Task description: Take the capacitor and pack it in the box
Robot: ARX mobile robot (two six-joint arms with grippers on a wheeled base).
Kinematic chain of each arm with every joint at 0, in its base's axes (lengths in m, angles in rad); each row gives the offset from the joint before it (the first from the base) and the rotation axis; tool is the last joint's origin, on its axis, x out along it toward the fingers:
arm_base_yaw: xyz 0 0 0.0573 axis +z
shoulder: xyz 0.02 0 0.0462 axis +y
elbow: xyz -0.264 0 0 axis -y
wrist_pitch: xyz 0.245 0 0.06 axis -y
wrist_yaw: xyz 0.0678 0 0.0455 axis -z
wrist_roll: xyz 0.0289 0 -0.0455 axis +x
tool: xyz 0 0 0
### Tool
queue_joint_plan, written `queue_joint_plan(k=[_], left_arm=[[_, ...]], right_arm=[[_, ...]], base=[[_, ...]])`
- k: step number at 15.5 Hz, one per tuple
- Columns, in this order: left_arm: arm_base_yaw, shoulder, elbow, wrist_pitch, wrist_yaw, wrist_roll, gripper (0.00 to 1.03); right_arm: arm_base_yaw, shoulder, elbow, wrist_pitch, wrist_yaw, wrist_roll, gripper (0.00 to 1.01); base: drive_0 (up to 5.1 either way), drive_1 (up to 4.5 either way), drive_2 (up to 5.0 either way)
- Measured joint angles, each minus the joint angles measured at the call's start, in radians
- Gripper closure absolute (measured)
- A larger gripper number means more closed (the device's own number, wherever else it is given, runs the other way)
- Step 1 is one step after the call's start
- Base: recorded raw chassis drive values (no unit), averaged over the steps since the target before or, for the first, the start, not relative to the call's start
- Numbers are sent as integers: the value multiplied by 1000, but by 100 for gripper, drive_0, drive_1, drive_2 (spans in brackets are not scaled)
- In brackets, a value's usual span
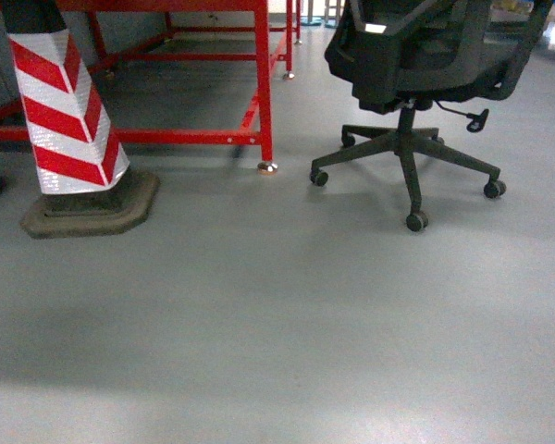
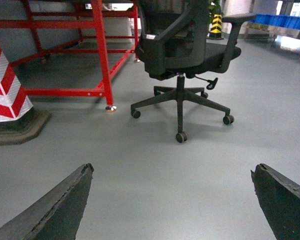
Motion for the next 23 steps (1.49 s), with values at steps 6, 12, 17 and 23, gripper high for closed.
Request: queue_joint_plan(k=[6, 12, 17, 23], left_arm=[[0, 0, 0, 0, 0, 0, 59], [0, 0, 0, -2, 0, 0, 59], [0, 0, 0, 2, 0, 0, 59], [0, 0, 0, -1, 0, 0, 59]], right_arm=[[0, 0, 0, -2, 0, 0, 3], [0, 0, 0, -3, 1, 0, 3], [0, 0, 0, 3, 0, 0, 3], [0, 0, 0, -4, 1, 0, 3]], base=[[-510, 235, 235], [-510, 236, 236], [-499, 246, 246], [-496, 249, 249]])
